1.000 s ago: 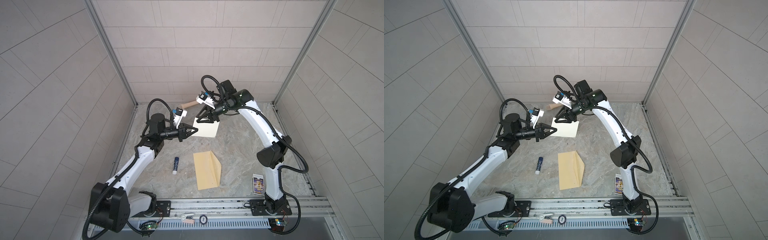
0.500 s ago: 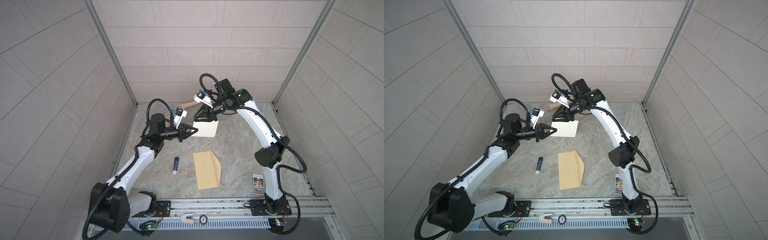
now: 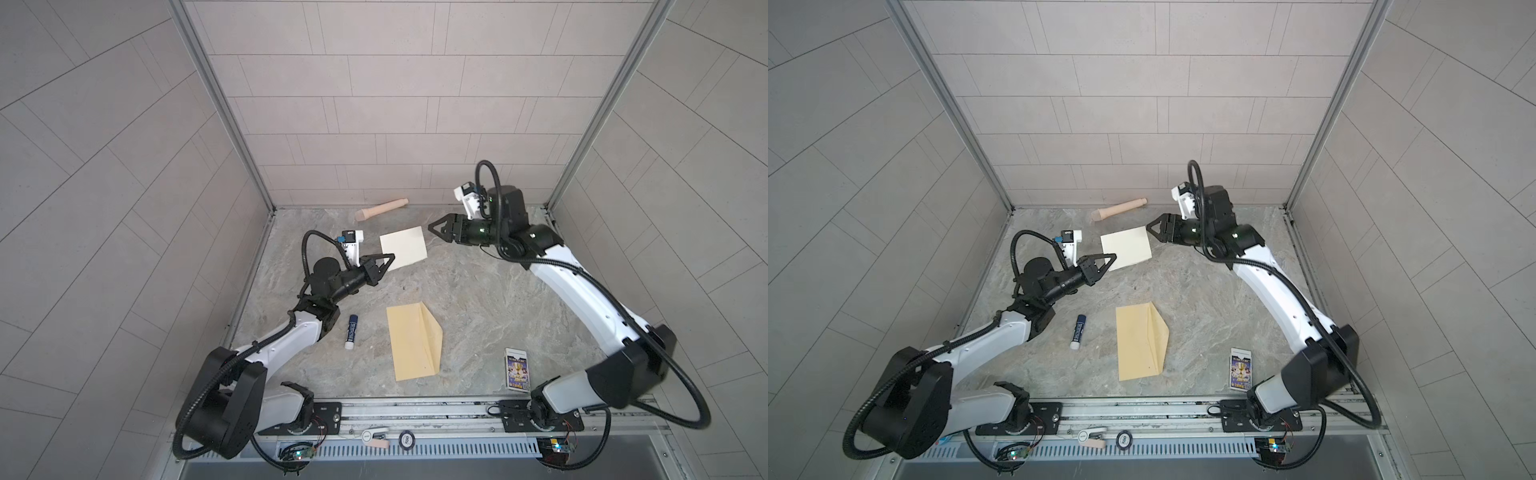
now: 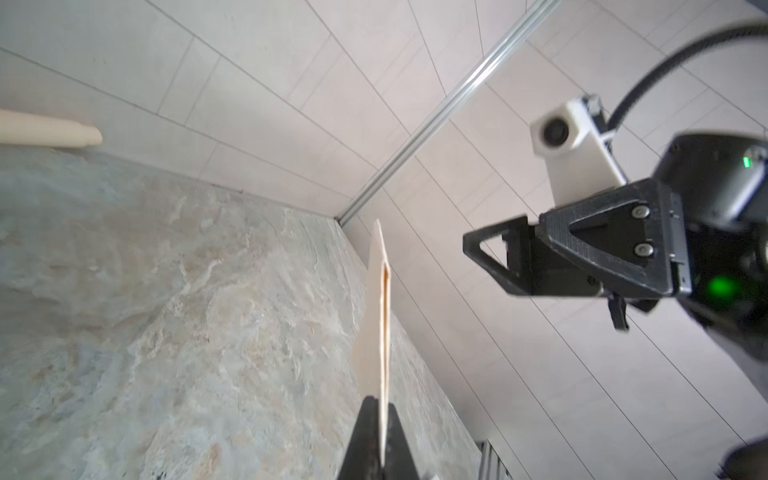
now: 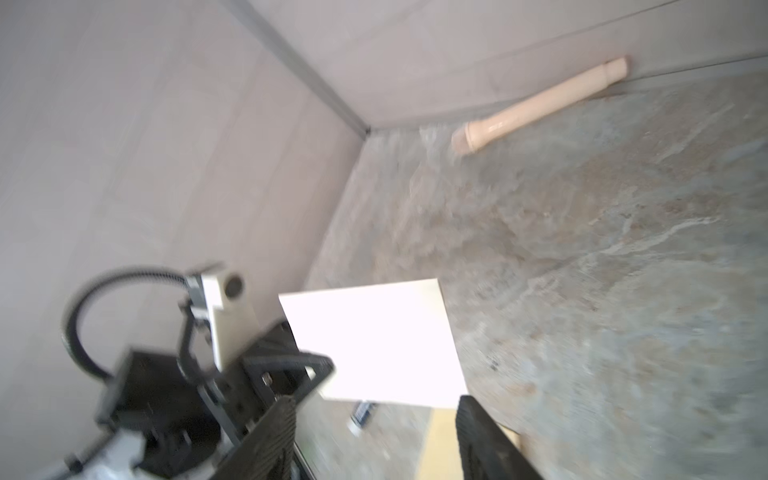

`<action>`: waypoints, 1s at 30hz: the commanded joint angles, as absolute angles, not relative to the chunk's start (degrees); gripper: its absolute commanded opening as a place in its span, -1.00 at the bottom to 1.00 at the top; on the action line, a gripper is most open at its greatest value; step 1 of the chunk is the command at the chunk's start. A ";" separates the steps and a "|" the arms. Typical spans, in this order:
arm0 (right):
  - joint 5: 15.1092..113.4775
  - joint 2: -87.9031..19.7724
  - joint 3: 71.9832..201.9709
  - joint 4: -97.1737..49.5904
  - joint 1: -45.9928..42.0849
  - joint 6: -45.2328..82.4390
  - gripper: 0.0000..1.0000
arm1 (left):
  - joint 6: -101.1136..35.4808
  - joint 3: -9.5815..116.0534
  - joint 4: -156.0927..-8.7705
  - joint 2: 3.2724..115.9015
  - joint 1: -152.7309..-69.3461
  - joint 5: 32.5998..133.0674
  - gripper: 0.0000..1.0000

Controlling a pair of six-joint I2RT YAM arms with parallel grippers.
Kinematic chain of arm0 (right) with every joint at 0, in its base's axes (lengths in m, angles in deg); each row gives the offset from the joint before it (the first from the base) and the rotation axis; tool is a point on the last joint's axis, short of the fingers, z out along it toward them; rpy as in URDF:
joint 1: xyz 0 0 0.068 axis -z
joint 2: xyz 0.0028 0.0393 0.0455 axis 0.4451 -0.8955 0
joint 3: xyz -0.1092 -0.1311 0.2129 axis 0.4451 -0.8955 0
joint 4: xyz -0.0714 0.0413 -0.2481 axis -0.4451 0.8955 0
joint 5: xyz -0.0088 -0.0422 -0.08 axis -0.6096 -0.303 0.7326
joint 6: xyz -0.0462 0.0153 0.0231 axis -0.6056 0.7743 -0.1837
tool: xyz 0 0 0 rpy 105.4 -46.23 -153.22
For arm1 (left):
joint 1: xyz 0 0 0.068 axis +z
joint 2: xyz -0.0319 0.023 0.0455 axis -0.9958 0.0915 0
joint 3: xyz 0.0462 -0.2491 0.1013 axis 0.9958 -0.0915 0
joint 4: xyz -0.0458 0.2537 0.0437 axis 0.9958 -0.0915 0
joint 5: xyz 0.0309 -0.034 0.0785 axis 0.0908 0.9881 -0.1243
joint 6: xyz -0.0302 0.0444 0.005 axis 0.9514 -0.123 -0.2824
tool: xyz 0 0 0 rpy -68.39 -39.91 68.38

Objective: Place the letter into the envelope and seal it

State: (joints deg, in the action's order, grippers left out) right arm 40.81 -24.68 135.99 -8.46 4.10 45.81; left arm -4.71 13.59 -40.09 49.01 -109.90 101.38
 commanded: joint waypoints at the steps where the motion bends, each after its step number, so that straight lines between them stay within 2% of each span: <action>1: 52.80 -17.63 119.33 -42.64 1.17 76.58 0.32 | -0.69 13.12 -32.37 46.44 -114.84 82.72 -1.00; 7: 70.62 -8.88 103.27 -60.45 -7.09 86.95 0.84 | 5.30 14.39 -30.39 48.35 -120.63 73.47 -1.00; 14: 71.19 -16.49 98.74 -79.16 -9.57 93.33 0.87 | 10.39 15.73 -25.99 50.95 -123.06 71.11 -1.00; 18: 71.88 -22.63 99.02 -87.70 -10.96 95.54 0.77 | 11.96 15.85 -24.95 51.38 -123.47 70.49 -1.00; 25: 71.93 -28.75 100.85 -91.61 -11.87 96.77 0.64 | 14.12 16.13 -20.77 53.49 -124.29 71.09 -1.00; 28: 72.15 -31.74 102.04 -95.40 -12.15 97.50 0.36 | 14.20 16.08 -20.21 53.48 -124.82 71.29 -1.00; 30: 72.52 -33.69 102.64 -98.26 -12.10 97.67 -0.01 | 13.97 15.98 -19.87 53.19 -125.05 71.79 -1.00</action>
